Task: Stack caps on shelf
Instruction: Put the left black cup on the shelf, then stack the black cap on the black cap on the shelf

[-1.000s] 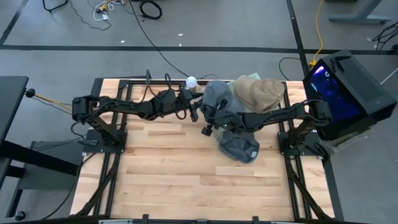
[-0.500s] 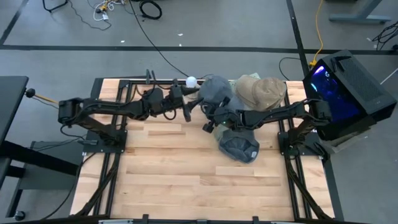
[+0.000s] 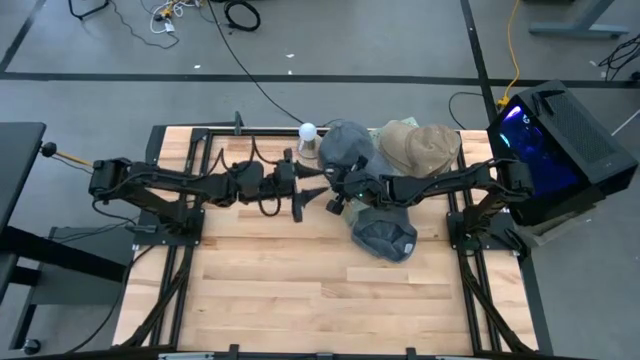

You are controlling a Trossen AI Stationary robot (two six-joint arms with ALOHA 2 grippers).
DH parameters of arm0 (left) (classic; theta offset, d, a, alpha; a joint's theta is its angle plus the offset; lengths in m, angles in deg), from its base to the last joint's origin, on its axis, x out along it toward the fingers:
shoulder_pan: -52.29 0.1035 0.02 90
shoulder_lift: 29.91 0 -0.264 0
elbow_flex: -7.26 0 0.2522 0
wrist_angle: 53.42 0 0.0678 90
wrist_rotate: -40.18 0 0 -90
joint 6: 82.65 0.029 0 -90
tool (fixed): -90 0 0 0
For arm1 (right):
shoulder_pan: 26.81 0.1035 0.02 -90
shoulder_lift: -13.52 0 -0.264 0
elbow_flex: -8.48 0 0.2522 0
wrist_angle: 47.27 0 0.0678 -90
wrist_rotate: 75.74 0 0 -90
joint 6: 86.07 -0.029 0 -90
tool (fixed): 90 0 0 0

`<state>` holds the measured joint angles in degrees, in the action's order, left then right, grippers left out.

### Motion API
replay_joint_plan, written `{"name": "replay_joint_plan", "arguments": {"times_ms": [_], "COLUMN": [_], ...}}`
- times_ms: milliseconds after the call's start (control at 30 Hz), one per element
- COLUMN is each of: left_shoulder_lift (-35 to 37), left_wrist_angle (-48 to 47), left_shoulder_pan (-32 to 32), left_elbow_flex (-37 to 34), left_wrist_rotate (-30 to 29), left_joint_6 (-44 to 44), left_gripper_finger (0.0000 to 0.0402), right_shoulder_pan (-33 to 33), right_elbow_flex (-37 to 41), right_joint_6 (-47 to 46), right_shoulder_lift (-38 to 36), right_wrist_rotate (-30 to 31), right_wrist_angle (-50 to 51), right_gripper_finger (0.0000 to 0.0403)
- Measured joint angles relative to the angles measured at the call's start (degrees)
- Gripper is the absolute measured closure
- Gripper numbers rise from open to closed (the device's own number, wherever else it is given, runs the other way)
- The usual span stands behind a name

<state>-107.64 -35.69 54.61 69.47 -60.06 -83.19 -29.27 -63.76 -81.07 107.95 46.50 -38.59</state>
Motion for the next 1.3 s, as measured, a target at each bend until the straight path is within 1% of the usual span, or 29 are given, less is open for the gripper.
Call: {"name": "replay_joint_plan", "arguments": {"times_ms": [100, 267, 300, 367, 533, 667, 767, 867, 1033, 1100, 1167, 1233, 1300], "left_shoulder_lift": [0.46, 0.64, 0.63, 0.66, 0.64, -0.5, -2.5, -5.17, -11.74, -15.14, -18.98, -23.0, -27.3], "left_wrist_angle": [-2.14, -4.63, -4.53, -4.6, -7.02, -7.89, -7.85, -5.84, -0.23, -0.15, -0.16, -1.29, -4.46], "left_shoulder_pan": [-1.84, -4.71, -5.46, -6.92, -10.68, -14.03, -16.79, -20.07, -24.52, -25.57, -26.24, -26.5, -26.5], "left_elbow_flex": [0.0, 0.0, 0.0, 0.0, 0.0, 0.04, 0.0, 0.03, 0.59, 2.51, 5.47, 9.47, 14.54], "left_wrist_rotate": [0.09, -0.06, -0.05, -0.04, -1.83, -2.67, -3.21, -6.62, -13.74, -15.54, -16.09, -15.93, -16.05], "left_joint_6": [1.18, 1.12, 1.14, 1.16, 1.21, 1.19, 1.17, 1.56, 5.3, 6.3, 7.94, 11.27, 14.45], "left_gripper_finger": [0.0191, 0.0191, 0.0191, 0.0191, 0.0191, 0.0191, 0.0191, 0.0196, 0.0211, 0.0218, 0.0224, 0.0229, 0.0232], "right_shoulder_pan": [0.0, 0.41, 0.86, 2.27, 7.67, 12.98, 16.62, 19.72, 24.51, 26.43, 28.23, 29.82, 31.31], "right_elbow_flex": [-0.01, -0.02, 0.0, -0.01, -0.02, -0.02, -0.04, 0.51, 5.14, 7.59, 10.14, 12.4, 14.58], "right_joint_6": [0.21, 0.05, 0.04, 0.26, 2.1, 1.9, 2.12, -0.16, -4.83, -6.84, -8.82, -9.19, -7.66], "right_shoulder_lift": [0.0, -1.33, -1.93, -3.16, -6.55, -8.89, -10.54, -12.88, -18.49, -21.11, -23.67, -25.51, -27.48], "right_wrist_rotate": [-4.5, -16.09, -16.79, -16.63, -13.19, -13.24, -15.83, -16.58, -12.56, -11.24, -9.84, -8.25, -6.48], "right_wrist_angle": [0.01, 0.83, 1.12, 1.06, 2.23, 4.21, 6.05, 7.88, 8.17, 8.22, 7.55, 5.61, 2.36], "right_gripper_finger": [0.0368, 0.0349, 0.0345, 0.0338, 0.0323, 0.0321, 0.0321, 0.0321, 0.0321, 0.0321, 0.0321, 0.0321, 0.0321]}}
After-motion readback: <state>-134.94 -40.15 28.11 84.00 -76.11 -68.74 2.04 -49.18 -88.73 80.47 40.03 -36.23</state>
